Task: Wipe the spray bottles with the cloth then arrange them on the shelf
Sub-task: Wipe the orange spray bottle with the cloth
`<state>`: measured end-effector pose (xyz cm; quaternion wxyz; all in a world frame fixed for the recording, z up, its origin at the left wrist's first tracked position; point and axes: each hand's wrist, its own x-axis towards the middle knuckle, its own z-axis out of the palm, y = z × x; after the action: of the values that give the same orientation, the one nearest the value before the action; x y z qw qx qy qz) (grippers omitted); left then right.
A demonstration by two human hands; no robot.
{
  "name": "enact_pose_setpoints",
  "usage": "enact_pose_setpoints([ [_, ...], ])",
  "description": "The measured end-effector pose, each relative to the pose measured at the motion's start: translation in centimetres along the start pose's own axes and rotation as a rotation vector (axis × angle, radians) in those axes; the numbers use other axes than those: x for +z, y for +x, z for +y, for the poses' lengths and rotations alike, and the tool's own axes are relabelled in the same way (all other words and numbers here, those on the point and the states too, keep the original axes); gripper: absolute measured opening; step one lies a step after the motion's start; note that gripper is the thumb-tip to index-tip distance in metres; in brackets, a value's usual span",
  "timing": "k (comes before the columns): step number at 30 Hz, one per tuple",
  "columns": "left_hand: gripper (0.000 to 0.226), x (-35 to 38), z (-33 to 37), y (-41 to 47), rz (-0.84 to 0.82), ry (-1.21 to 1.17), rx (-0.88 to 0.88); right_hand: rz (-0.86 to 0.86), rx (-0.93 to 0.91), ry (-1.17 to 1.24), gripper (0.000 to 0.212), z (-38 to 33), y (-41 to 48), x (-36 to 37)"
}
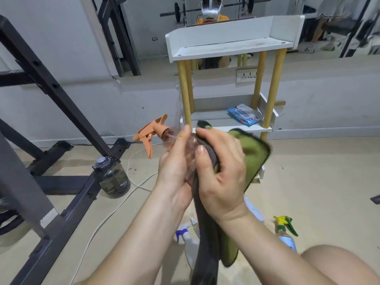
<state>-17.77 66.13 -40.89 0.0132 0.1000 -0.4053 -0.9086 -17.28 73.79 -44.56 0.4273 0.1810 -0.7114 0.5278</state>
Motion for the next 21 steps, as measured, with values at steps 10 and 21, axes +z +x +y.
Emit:
enact_pose_setpoints([
  [10, 0.014, 0.1, -0.5, -0.7, 0.06, 0.042, 0.271, 0.184, 1.101, 1.008, 0.039, -0.3, 2.2, 0.3],
  [21, 0.048, -0.5, -0.8, -0.1, 0.082, 0.001, 0.078, 0.26, 0.795, 0.455, 0.06, 0.7, 3.5, 0.4],
])
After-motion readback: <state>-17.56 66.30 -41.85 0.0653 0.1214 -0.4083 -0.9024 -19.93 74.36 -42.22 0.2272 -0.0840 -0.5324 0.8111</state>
